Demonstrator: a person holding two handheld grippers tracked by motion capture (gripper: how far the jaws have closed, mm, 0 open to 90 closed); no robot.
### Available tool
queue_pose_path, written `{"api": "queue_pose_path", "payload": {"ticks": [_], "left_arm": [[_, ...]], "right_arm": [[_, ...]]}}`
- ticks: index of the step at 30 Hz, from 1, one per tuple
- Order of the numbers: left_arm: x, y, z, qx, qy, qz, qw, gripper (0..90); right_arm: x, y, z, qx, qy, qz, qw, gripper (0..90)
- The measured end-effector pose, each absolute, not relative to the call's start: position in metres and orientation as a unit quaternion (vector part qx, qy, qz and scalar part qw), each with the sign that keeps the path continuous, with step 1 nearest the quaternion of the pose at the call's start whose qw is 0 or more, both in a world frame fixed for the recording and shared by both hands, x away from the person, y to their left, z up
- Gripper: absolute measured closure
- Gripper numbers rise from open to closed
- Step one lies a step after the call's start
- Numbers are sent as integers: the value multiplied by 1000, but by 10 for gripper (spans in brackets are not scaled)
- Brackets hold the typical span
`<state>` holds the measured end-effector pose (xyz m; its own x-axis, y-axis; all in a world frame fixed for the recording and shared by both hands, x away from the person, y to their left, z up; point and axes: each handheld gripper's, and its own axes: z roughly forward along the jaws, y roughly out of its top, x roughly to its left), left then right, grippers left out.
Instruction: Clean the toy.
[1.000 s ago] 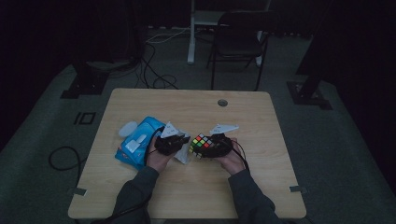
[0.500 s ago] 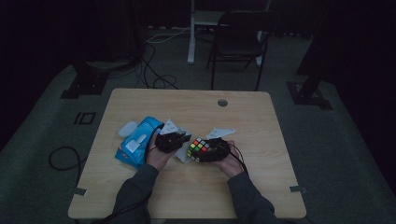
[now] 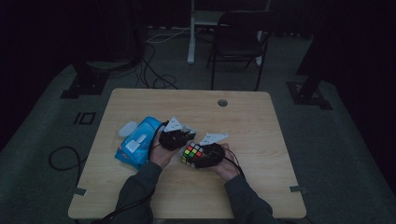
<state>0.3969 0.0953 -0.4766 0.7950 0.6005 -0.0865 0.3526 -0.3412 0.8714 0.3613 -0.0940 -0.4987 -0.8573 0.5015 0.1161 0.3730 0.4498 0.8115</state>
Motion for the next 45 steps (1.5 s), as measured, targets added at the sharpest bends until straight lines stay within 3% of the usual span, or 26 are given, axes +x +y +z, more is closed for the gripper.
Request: {"api": "queue_pose_path", "payload": {"ticks": [32,45], "left_arm": [[410,77,-459,797,285,103,522,826],[407,81,-471,798,290,67,524,820]], "right_arm": [[351,-76,-506,212,865,453,52,338],[357,-91,-501,236,852,461,75,339]]}}
